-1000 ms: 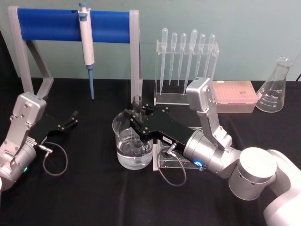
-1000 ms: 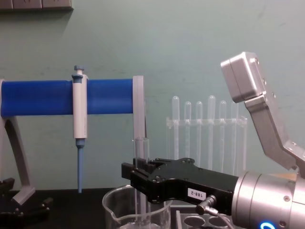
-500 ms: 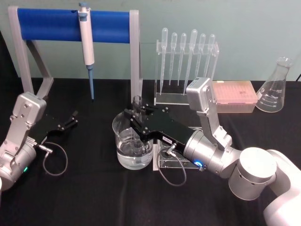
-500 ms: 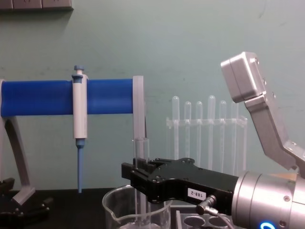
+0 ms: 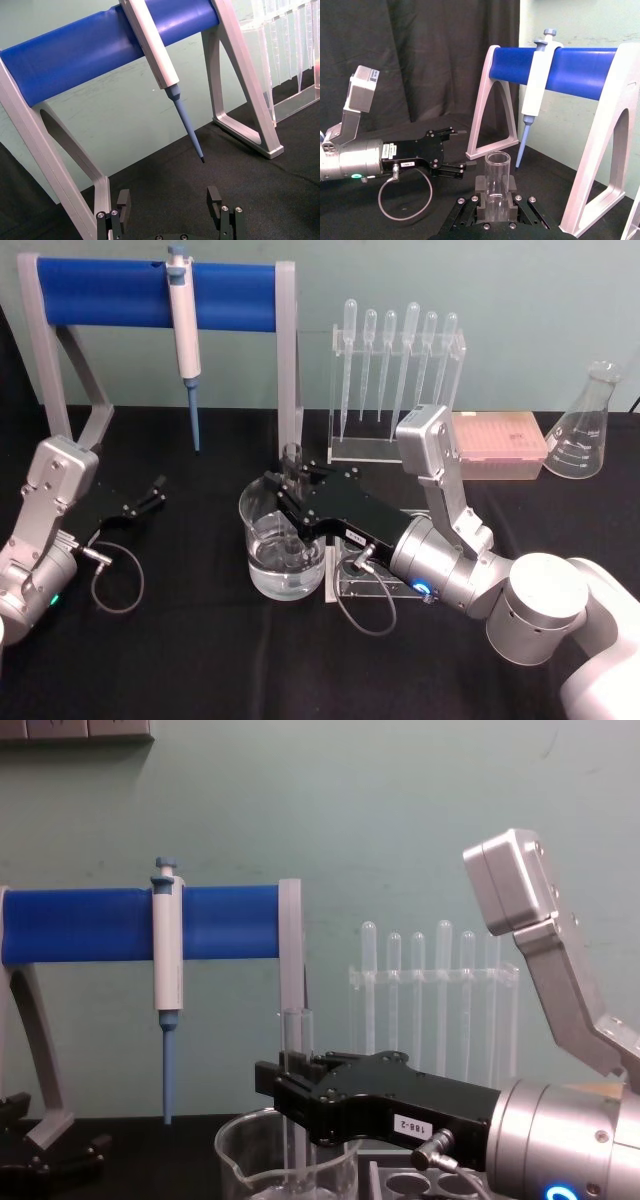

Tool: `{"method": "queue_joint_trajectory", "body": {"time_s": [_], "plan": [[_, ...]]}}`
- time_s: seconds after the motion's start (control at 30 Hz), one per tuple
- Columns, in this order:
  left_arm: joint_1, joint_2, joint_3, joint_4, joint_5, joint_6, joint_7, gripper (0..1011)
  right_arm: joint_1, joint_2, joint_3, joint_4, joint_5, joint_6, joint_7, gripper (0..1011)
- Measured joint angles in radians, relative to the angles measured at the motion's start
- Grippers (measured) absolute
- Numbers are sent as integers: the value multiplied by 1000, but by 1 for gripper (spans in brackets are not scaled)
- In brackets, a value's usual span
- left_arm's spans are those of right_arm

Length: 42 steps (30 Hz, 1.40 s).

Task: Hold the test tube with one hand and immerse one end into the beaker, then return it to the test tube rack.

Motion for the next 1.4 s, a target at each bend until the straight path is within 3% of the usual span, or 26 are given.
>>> {"method": "queue_joint_trajectory", "body": {"time_s": [1.4], "plan": [[0,0,0,0,0,0,0,1000,0,0,0,0,0,0,0,224]]}}
